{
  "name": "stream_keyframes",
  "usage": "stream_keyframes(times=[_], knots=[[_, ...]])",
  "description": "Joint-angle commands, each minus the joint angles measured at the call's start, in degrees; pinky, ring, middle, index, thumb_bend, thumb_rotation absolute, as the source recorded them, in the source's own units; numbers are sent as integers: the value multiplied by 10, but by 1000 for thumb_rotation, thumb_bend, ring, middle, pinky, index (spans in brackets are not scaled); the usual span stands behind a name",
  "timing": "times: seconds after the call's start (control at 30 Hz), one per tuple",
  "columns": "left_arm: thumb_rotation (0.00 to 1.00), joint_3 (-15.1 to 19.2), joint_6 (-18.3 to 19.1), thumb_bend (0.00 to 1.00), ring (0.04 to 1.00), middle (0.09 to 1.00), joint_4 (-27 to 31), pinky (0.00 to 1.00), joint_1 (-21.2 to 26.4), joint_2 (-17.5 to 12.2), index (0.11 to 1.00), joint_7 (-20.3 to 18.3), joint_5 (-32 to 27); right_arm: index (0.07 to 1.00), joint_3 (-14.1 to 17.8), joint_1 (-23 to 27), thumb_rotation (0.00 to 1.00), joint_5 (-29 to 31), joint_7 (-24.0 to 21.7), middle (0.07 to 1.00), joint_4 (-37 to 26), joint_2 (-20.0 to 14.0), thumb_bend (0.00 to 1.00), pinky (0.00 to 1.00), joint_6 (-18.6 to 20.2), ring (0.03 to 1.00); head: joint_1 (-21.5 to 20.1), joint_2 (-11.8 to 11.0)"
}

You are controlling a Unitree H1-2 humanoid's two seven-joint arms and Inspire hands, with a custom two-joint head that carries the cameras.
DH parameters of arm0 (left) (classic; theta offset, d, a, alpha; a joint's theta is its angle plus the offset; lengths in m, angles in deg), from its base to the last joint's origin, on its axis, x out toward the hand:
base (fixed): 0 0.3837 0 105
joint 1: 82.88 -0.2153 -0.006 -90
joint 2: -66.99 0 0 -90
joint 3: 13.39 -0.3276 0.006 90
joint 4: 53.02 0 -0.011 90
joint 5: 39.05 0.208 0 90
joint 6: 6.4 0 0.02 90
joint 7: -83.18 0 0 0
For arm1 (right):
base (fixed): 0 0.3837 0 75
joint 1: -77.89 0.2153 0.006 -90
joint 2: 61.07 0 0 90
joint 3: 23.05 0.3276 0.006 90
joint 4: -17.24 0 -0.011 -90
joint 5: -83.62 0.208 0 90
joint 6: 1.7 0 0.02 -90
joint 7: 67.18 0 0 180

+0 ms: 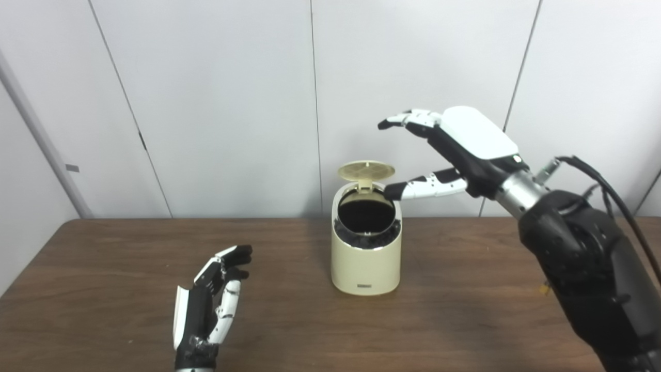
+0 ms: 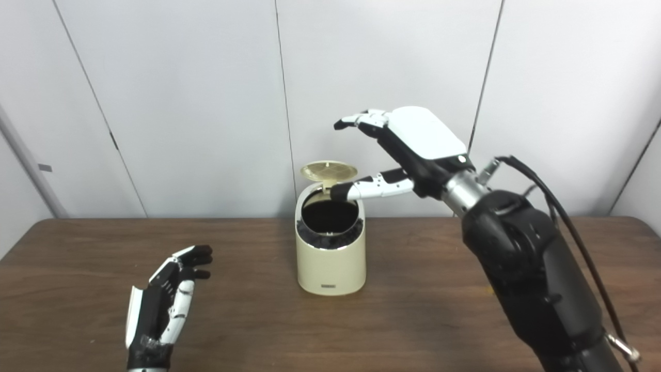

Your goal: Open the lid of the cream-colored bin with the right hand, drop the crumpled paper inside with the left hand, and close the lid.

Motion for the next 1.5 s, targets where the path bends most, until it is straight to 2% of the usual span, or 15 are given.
stream_keyframes(times=[0.0,0.23,0.5,0.63,0.8,1.07,1.3,1.47], knots=[[717,-5,-12,258,720,742,-12,626,8,-1,723,6,10,876,-3,41,956,-15,1,909,1,-3,948,894,0,976,1,0],[716,-9,-12,257,722,742,-12,624,9,-1,721,13,16,908,-23,64,973,-32,1,940,48,7,954,953,-4,1000,1,-4],[713,-7,-11,260,725,741,-7,626,7,5,718,12,21,891,-39,76,966,-49,13,930,94,22,958,932,-14,993,5,-4],[709,-8,-12,266,724,739,-7,625,6,4,716,13,20,892,-53,80,972,-56,-3,932,105,24,953,946,-9,996,5,-4],[710,-8,-11,270,722,740,-6,625,6,4,716,12,19,877,-60,75,969,-43,-2,927,128,32,972,931,-15,999,8,-1],[714,-5,-11,286,727,743,-4,626,4,4,719,9,19,874,-64,62,951,-40,-17,925,109,32,913,968,3,993,7,2],[691,-6,-11,275,721,738,-5,623,6,3,710,11,17,844,-54,41,935,-32,-3,896,103,29,865,942,-5,974,5,5],[688,-4,-9,282,727,743,-2,633,5,6,717,4,9,811,-44,16,954,-20,3,852,74,27,883,934,-10,954,5,5]])
